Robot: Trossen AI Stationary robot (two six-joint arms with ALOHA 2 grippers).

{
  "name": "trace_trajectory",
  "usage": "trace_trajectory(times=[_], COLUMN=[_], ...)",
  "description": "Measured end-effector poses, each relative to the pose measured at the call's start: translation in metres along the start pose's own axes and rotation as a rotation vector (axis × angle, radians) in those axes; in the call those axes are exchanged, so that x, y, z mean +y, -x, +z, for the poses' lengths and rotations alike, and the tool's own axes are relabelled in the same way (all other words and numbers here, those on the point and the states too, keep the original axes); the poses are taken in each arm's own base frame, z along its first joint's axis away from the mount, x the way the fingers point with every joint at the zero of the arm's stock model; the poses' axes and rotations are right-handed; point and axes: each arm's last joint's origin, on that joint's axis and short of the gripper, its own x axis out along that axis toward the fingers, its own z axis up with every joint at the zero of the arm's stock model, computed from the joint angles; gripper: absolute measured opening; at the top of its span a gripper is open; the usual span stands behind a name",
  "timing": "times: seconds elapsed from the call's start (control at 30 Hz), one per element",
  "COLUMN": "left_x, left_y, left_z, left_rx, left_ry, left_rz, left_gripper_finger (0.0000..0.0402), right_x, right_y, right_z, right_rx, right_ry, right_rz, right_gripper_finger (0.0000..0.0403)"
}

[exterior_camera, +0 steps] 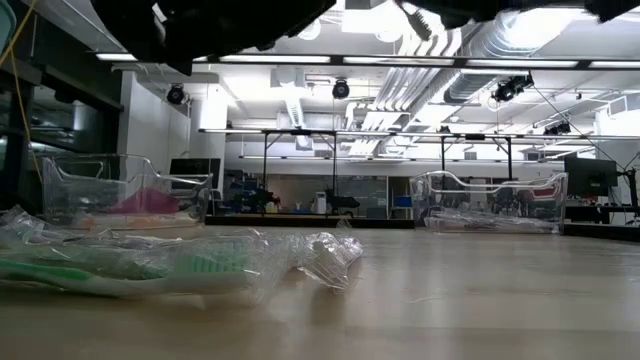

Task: Pick & Place Toothbrushes
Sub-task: Put the orange toothbrush into the left transparent bin

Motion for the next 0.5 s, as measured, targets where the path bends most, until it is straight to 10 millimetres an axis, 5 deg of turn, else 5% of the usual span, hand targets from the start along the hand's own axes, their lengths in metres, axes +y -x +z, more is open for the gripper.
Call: trace_trajectory(times=[0.5], left_x=[0.0], left_y=[-0.001], left_z=[0.002], left_rx=[-0.072], left_ry=[0.009], left_rz=[-0.045], left_gripper_finger=[0.0182], right_x=[-0.027], right_y=[-0.037], right_z=[-0.039], right_rx=[-0.002], right_ry=[-0.01], right_rz=[-0.01], right_gripper_finger=[0.0003])
